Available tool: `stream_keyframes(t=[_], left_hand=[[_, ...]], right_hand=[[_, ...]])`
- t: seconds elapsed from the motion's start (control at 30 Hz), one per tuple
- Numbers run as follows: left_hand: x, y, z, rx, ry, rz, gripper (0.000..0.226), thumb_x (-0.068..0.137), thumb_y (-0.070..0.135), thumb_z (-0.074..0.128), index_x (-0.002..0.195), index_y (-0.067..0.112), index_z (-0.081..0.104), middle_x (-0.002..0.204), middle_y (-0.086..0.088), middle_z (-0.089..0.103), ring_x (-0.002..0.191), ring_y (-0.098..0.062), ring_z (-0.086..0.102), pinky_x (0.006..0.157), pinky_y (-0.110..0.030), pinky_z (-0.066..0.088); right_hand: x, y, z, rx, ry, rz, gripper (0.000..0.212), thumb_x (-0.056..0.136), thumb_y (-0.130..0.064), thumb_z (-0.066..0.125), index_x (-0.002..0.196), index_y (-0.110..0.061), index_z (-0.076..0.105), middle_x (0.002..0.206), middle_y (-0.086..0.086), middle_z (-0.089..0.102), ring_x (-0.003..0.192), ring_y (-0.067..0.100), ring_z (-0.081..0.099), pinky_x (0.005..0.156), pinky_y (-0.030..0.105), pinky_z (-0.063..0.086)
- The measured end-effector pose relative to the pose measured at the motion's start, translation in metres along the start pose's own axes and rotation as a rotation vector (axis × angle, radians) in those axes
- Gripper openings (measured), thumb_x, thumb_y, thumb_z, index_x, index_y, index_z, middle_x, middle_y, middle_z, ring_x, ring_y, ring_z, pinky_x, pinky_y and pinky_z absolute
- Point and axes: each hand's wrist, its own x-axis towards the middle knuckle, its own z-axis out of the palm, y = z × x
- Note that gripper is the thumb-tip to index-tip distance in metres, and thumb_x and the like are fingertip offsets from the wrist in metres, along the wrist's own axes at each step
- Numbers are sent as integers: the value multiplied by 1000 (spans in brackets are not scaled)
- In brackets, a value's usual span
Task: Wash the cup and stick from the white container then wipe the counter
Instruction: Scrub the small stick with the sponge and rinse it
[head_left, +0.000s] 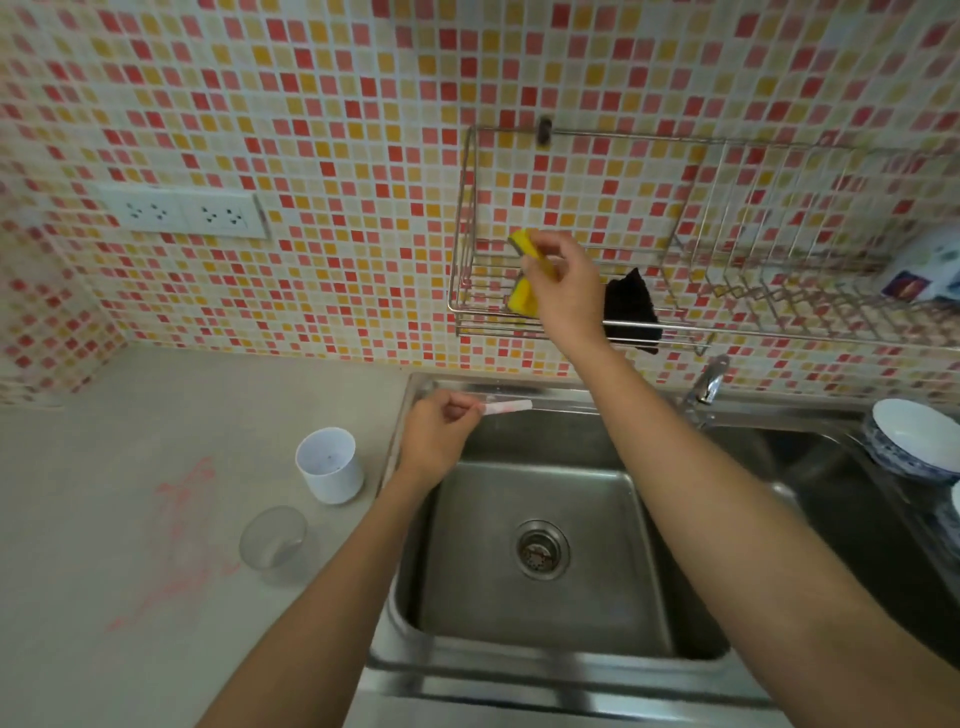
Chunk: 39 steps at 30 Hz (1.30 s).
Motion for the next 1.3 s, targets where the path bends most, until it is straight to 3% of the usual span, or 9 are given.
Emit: stream_keyframes(t=[0.13,0.3,0.43,0.5,0.6,0.73,0.8,1.13,1.3], left_hand=[[-3,11,20,-29,39,10,3,88,14,69,90,16,67,78,8,66,74,-2,61,66,-11,48],[-2,25,52,-29,78,87,8,86,10,69,92,6,72,83,-6,73,72,-8,64,67,-10,51],[-6,38,82,16,71,116,10,85,16,71,93,11,73,81,4,71,73,-4,65,70,-14,52],[-7,41,93,16,70,120,6,85,16,71,90,13,72,78,7,70,72,-1,63,70,-15,51],[-7,42,103,40,74,117,8,85,15,70,90,9,73,81,3,73,74,-6,66,75,-21,54],[-9,47,111,59,87,125,8,86,13,70,92,9,73,81,3,71,72,0,63,67,-5,49],[-8,50,115,80,82,142,8,86,13,70,92,9,73,81,2,71,72,1,62,66,-4,47],[-7,48,134,134,89,114,7,86,17,71,90,11,72,80,5,72,73,-3,65,69,-11,51],[-6,43,137,137,55,41,8,86,18,70,90,12,73,81,5,72,74,-4,65,70,-15,52]], right_hand=[[-58,11,-42,36,58,-118,26,92,-21,62,118,-17,64,119,-4,60,110,8,56,94,20,46],[-106,72,-71,-235,-131,-136,24,90,-16,64,114,-15,70,113,0,62,105,14,56,93,20,41],[-113,103,-87,-375,-75,-59,24,89,-12,65,112,-16,72,102,1,66,97,22,59,86,24,44],[-114,105,-89,-378,-102,-61,25,89,-12,65,113,-15,71,100,2,66,94,22,58,83,28,46],[-117,110,-95,-379,-184,-89,28,91,-14,63,117,-17,69,103,1,65,92,15,56,81,18,39],[-109,126,-111,-352,-88,81,26,91,-13,63,116,-16,69,103,1,66,90,14,60,81,16,39],[-115,119,-104,-319,-134,47,27,91,-12,63,117,-16,69,105,0,66,95,16,59,84,19,40],[-123,121,-103,-312,-171,72,30,92,-16,60,121,-16,65,111,-2,63,103,17,55,90,28,48],[-122,134,-108,-353,-192,39,43,82,-15,72,124,-20,64,118,-2,59,107,18,46,89,20,35]])
